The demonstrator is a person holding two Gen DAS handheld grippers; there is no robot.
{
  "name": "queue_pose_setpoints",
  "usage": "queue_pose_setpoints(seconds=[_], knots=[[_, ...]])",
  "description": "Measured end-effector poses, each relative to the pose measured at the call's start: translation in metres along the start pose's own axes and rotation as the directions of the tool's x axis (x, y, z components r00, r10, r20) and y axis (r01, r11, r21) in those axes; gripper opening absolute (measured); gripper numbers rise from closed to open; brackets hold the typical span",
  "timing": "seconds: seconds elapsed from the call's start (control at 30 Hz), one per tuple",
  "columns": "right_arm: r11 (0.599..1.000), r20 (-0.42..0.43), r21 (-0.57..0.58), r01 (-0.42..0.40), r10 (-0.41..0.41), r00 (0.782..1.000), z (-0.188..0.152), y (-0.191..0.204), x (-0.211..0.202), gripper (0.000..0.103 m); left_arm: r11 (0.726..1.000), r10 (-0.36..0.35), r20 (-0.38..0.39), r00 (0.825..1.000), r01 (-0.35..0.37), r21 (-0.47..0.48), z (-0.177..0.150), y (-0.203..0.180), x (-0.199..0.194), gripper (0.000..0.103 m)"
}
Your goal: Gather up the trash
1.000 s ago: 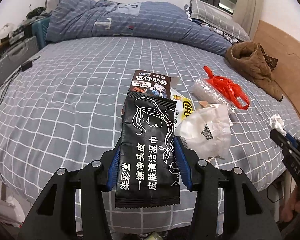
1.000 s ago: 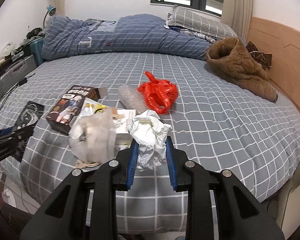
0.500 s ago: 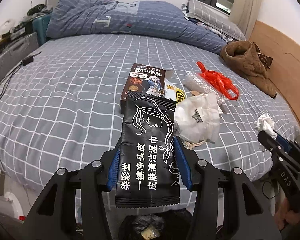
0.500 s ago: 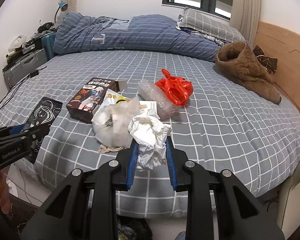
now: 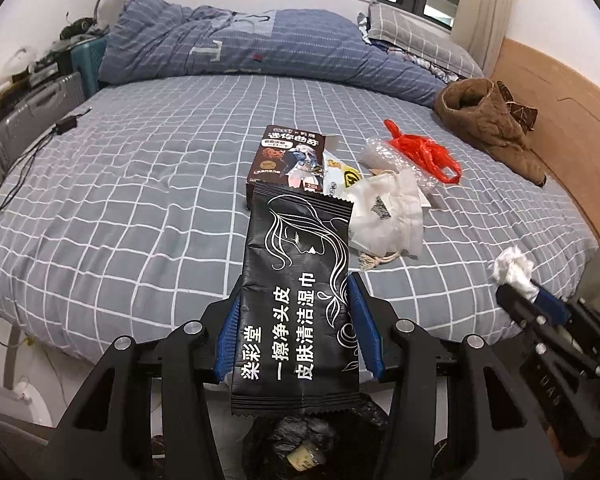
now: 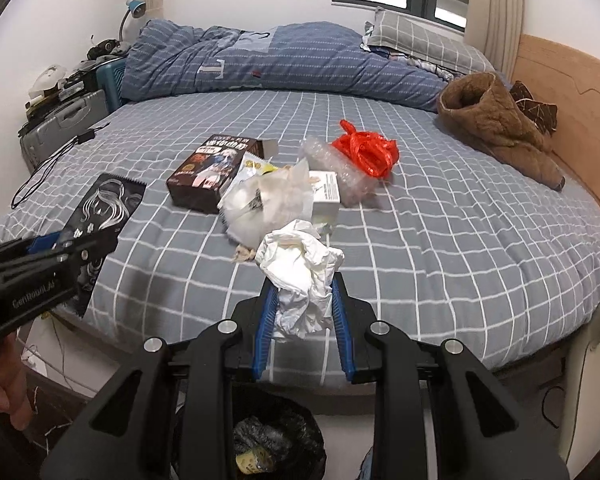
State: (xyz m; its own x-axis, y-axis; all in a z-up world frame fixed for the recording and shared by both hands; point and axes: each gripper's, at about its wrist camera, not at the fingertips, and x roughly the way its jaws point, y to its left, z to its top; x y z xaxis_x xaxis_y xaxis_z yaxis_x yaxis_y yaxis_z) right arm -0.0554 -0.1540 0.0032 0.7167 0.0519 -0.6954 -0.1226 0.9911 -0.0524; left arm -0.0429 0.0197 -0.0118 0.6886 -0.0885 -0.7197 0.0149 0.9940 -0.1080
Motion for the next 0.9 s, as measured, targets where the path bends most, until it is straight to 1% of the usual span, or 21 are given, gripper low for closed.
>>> queue_pose_setpoints(seconds=[0.3, 0.43, 0.53, 0.67, 0.9], knots=[[1.0, 0.002, 0.012, -0.008, 0.008, 1.0, -0.012, 0.0, -0.02, 0.026, 1.0, -0.003, -0.01, 1.0, 0.003, 0.012, -0.016, -0.002, -0.019, 0.048], [1.0, -0.002, 0.019, -0.013, 0.013, 1.0, -0.018, 0.0, -0.028, 0.026, 1.0, 0.011, -0.008, 1.0, -0.011, 0.017, -0.023, -0.004, -0.028, 0.048], [1.0, -0.006, 0.023, -0.018, 0.018, 1.0, -0.024, 0.0, -0.035, 0.026, 1.0, 0.006, -0.004, 1.0, -0.006, 0.004, -0.028, -0.005, -0.039, 0.048], [0.999, 0.002, 0.018, -0.027, 0.027, 1.0, -0.028, 0.004, -0.048, 0.026, 1.0, 0.016, -0.002, 1.0, -0.016, 0.022, -0.034, -0.013, -0.048, 0.048], [0.998, -0.008, 0.029, -0.052, 0.053, 0.999, -0.041, 0.009, -0.066, 0.026, 1.0, 0.011, -0.016, 1.0, -0.011, 0.01, -0.047, -0.013, -0.067, 0.048]])
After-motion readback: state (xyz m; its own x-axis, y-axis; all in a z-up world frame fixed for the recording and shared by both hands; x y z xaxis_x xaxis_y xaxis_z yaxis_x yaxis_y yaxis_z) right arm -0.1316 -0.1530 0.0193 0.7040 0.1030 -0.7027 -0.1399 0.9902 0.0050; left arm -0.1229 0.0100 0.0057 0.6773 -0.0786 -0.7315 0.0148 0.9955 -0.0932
